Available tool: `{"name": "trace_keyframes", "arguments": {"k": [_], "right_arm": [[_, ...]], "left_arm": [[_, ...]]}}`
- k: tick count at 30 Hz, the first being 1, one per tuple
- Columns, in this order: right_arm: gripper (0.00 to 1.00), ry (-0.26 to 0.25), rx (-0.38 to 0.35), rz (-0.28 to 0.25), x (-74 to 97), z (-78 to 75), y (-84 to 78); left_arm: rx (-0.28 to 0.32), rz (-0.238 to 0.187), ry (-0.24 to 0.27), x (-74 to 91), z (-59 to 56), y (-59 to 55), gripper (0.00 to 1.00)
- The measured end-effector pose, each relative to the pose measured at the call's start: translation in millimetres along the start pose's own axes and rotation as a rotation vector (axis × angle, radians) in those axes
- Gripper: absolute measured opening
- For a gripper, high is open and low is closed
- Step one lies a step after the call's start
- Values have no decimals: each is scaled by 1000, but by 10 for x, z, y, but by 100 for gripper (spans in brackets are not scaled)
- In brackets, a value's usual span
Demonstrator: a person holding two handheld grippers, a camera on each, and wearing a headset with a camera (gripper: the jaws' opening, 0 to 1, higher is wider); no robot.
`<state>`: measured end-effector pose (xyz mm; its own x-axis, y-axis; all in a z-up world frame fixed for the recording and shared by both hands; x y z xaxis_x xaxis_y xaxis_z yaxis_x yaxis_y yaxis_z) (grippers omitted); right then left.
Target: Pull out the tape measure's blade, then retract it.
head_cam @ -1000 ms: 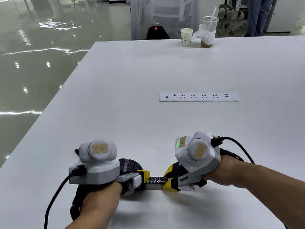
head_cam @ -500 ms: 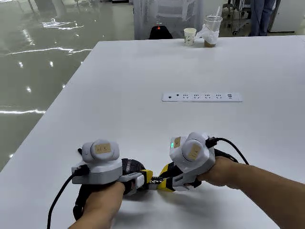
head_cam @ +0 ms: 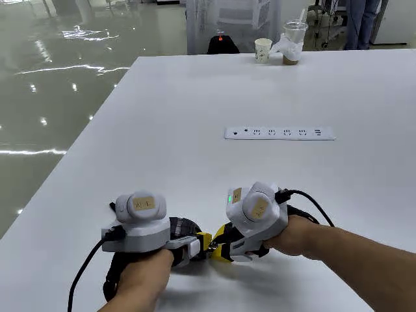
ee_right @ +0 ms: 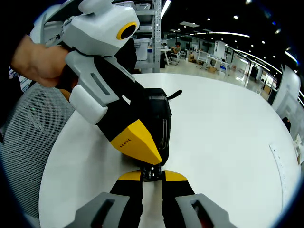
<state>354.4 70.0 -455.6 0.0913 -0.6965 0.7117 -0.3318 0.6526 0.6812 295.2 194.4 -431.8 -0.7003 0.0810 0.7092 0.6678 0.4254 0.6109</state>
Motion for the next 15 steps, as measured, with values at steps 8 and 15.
{"name": "trace_keyframes", "arguments": {"k": [8,15], "right_arm": [[11,-7,-2,-5,-30,3,18],[11,-7,5,-3,-34,1,20]], "left_arm": [[-3,-2,2,-1,-2,-3,60],[-2,-2,1,-2,-4,-5,60]]}}
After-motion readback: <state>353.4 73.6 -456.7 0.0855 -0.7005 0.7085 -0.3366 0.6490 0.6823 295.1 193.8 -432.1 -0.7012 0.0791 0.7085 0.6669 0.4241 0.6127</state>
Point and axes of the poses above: the centre of the closed fingertips' face, and the gripper's own axes: x roughly backward along the fingers, z roughly to its left, y roughly out of its top, the point moved 9 cm from there along x, roughly backward along the fingers, and after that the axes turned 14 degrees about x, right-handed, at the moved point
